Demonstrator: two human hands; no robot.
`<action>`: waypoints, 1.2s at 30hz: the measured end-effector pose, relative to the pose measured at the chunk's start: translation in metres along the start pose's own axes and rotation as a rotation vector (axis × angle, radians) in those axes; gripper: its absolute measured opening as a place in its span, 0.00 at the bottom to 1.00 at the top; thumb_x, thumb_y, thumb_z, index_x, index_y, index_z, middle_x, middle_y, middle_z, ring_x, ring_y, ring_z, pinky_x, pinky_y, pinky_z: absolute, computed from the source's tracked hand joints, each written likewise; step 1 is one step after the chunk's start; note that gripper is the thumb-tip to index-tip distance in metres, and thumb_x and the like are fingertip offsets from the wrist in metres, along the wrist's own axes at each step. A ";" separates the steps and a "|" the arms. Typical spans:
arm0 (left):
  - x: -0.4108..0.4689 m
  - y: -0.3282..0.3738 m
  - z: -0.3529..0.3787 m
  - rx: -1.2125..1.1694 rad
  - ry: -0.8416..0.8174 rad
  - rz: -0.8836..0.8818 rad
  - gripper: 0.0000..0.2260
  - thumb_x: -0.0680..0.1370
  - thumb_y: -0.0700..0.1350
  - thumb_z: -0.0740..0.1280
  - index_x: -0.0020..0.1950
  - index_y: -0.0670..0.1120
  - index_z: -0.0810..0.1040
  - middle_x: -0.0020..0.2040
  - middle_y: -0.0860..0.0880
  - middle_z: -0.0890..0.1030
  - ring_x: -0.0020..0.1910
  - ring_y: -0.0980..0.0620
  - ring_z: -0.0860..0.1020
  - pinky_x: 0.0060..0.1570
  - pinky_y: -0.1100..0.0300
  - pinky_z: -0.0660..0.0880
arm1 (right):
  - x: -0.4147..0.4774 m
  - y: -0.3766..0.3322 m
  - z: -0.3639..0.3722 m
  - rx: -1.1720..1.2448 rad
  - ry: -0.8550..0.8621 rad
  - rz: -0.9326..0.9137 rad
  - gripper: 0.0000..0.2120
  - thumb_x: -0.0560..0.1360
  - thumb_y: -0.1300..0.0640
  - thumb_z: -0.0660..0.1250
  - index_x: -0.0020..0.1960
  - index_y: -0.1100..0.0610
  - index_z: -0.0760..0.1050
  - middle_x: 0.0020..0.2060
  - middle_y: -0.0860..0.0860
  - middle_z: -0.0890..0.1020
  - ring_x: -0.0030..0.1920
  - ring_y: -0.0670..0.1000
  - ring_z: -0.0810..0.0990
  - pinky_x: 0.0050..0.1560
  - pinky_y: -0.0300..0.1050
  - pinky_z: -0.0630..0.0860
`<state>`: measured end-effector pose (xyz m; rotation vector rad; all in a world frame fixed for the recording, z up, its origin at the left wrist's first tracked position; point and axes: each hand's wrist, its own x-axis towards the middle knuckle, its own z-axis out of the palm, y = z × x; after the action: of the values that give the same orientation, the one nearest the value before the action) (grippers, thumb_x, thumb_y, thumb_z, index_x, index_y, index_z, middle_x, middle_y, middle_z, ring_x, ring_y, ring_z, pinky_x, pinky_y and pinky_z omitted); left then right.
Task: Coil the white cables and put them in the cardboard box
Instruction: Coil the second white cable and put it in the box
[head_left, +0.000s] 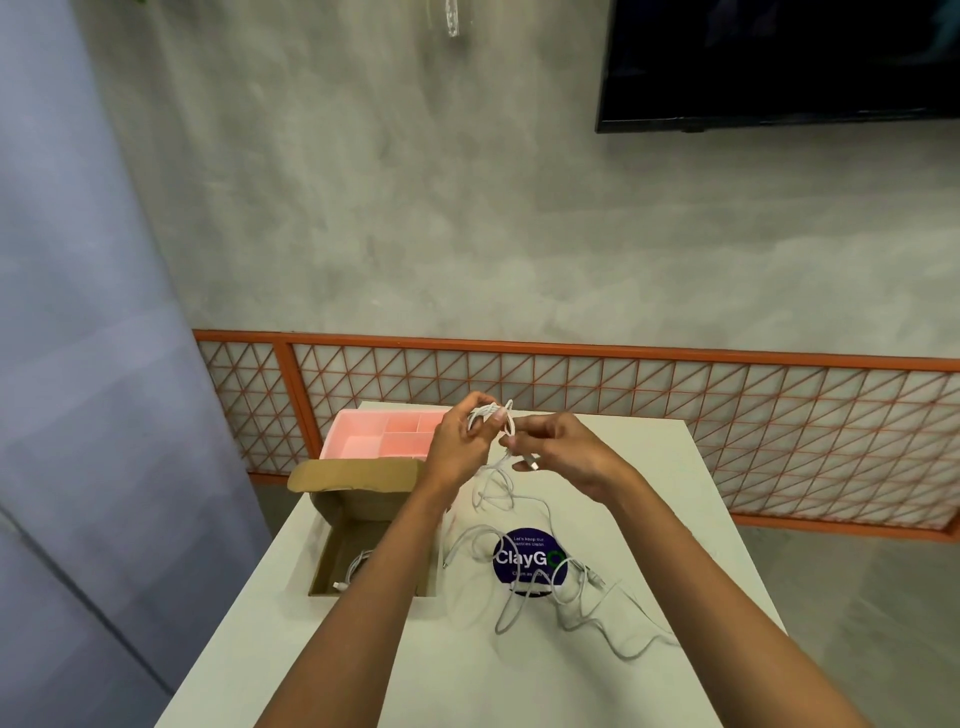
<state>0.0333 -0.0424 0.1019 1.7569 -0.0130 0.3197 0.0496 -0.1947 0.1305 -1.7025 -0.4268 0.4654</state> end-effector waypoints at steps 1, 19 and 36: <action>0.000 -0.002 0.000 0.025 0.016 0.009 0.06 0.78 0.49 0.66 0.49 0.47 0.76 0.35 0.55 0.77 0.30 0.60 0.72 0.30 0.63 0.67 | 0.001 -0.001 -0.002 -0.064 0.036 -0.011 0.12 0.76 0.64 0.67 0.58 0.64 0.79 0.46 0.56 0.82 0.46 0.50 0.80 0.48 0.38 0.79; -0.009 -0.014 -0.006 0.010 0.020 0.086 0.05 0.79 0.46 0.65 0.49 0.45 0.75 0.44 0.50 0.80 0.39 0.59 0.76 0.39 0.67 0.72 | -0.007 -0.030 -0.020 -0.216 0.221 -0.005 0.07 0.78 0.62 0.64 0.51 0.64 0.78 0.36 0.50 0.80 0.36 0.44 0.78 0.36 0.30 0.71; -0.013 0.007 -0.011 -0.077 -0.302 -0.114 0.10 0.84 0.48 0.52 0.47 0.46 0.68 0.35 0.51 0.66 0.34 0.57 0.64 0.35 0.64 0.67 | -0.006 -0.024 -0.034 -0.106 0.252 -0.019 0.06 0.80 0.63 0.61 0.47 0.60 0.76 0.37 0.50 0.79 0.36 0.45 0.78 0.44 0.36 0.72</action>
<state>0.0177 -0.0353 0.1078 1.7076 -0.1400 -0.0300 0.0618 -0.2220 0.1600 -1.8308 -0.2879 0.2123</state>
